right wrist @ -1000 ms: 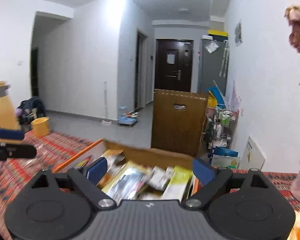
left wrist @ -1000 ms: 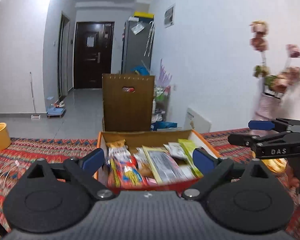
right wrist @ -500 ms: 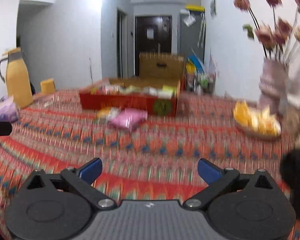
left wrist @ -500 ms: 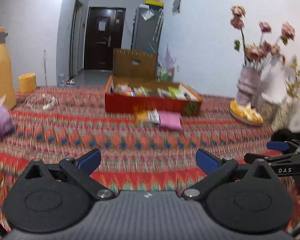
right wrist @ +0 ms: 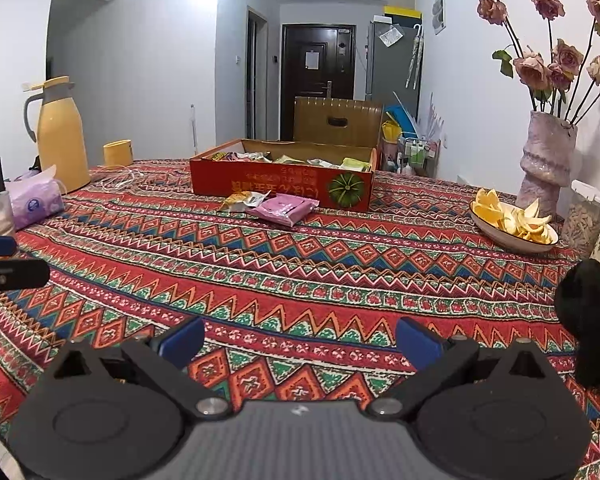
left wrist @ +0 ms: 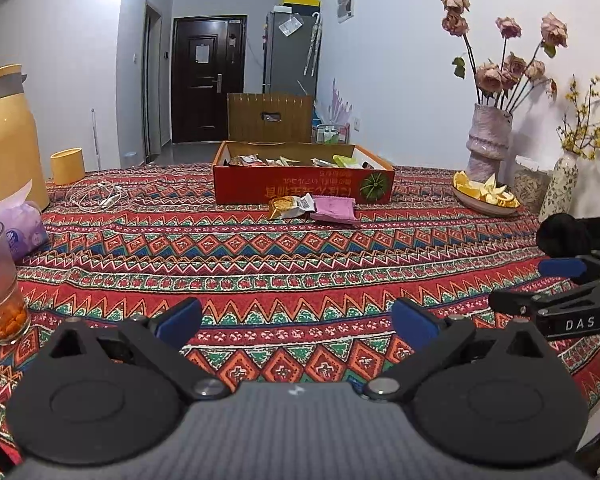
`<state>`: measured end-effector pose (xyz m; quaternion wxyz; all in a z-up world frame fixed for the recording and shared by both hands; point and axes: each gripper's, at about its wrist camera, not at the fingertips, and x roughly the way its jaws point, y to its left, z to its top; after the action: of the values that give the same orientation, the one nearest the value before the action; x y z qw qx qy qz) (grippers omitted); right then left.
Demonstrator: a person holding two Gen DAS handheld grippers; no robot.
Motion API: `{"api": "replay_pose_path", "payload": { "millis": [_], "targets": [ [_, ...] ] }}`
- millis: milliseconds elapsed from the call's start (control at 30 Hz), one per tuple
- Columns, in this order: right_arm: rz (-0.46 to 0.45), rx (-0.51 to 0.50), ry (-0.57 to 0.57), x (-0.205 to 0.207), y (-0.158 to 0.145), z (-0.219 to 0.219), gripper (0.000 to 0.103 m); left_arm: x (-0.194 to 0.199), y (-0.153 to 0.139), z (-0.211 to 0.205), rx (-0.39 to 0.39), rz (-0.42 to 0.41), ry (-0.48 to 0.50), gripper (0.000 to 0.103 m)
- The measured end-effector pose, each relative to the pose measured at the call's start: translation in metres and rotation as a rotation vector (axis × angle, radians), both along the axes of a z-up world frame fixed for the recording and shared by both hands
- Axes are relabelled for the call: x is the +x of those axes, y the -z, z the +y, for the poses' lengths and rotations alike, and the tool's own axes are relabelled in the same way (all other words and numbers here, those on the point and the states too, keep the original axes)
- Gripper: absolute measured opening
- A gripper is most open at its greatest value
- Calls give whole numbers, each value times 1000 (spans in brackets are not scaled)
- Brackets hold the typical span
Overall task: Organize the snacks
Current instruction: 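Move both open tools back toward the last two packets, then grasp the pink packet with the right tool while the left tool grasps a cracker packet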
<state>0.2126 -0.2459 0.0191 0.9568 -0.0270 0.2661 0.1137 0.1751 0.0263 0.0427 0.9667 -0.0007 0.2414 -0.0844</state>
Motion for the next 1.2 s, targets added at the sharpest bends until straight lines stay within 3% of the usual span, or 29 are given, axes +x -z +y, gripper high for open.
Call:
{"api": "replay_pose_path", "payload": {
  "millis": [267,400,633,700,767,833,933,1033,1100,1200],
  "targets": [
    [1,15,-34,18,-8,9,102,28,-1,8,-45,13,-5,103],
    [-1,36,-82,48,-12,16,102,62,-5,5,-14,3,18,103],
    [24,235,-112,156,-17,24,98,141,-10,11,30,-9,4,103],
    [80,266,-95,201,-7,33,91,164,-8,19,12,15,-5,103],
    [119,246,-57,242,6,45,85,188,-6,25,-14,53,-27,103],
    [102,176,-5,275,20,60,84,210,-3,29,-31,80,-48,103],
    [122,159,49,307,40,68,79,240,3,31,-64,126,-70,103],
    [135,159,23,315,48,73,76,270,9,24,-77,160,-67,103],
    [123,70,-13,311,48,79,61,289,13,13,-61,164,-74,103],
    [155,5,-65,302,45,66,61,314,22,-12,-14,141,-57,103]
  ]
}}
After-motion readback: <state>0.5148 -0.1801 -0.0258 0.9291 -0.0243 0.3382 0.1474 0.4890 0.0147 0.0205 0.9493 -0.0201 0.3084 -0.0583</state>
